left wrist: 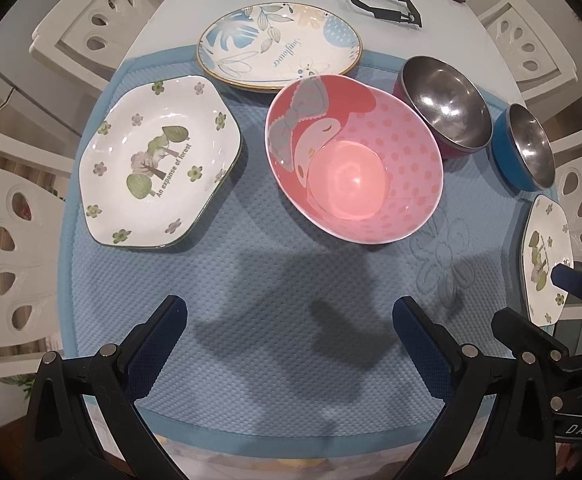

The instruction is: Organize plates and bowls

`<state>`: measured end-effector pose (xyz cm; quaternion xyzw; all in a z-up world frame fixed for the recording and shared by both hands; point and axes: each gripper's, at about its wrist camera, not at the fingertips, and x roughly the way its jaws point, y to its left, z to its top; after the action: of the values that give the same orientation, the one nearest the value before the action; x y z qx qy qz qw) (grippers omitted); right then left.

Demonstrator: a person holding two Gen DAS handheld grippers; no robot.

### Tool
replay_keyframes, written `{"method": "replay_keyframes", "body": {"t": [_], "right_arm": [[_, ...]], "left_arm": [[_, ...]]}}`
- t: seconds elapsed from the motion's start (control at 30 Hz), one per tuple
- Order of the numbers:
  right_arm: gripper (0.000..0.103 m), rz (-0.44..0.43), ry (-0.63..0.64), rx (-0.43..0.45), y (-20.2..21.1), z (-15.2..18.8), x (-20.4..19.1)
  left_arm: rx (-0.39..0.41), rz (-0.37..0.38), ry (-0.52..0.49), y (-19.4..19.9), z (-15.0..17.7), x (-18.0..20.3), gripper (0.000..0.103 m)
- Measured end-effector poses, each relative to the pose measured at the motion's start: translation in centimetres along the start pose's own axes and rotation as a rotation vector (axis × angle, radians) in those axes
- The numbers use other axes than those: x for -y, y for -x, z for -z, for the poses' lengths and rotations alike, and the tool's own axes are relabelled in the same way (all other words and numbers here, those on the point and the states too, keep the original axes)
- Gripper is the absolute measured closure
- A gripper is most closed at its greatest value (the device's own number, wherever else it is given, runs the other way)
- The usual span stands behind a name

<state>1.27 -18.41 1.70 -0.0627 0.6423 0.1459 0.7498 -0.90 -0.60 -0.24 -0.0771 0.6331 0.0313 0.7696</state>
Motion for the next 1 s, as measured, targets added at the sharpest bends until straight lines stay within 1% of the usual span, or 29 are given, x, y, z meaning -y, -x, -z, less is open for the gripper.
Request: {"method": "replay_keyframes", "body": {"t": [0.1,0.23,0.3,0.67,0.77,1.0], "right_arm": [[0.000,0.002,-0.007,0.000,0.0,0.4,0.1],[0.000,0.000,-0.012,-0.002,-0.1,0.7,0.2],[0.000,-0.001,-0.012,0.000,-0.2,0.8,0.1],[0.000,0.004,-0.009,0.001,-0.3,1.2,-0.2],[0.000,0.016,-0.004,0.005,-0.2,1.3,-0.5],[0.000,0.009,0.008,0.006,0.0,1.2,-1.2]], "left_arm": [[-0.011,-0.012,-0.001,-0.1,0.2,0.0,0.001],[0.035,-0.058,-0.016,0.0,0.6,0.1,0.001],[0.044,-0.059,-0.016,0.1,0.7,0.0,0.001],[0.010,-0.064,-0.007,0.2,0.9,-0.7,0.001],[0.012,-0.063,-0.004,0.3,1.1,-0.9,0.001],[0.010,-0.054,0.000,0.7,0.9,-1.4,0.001]]}}
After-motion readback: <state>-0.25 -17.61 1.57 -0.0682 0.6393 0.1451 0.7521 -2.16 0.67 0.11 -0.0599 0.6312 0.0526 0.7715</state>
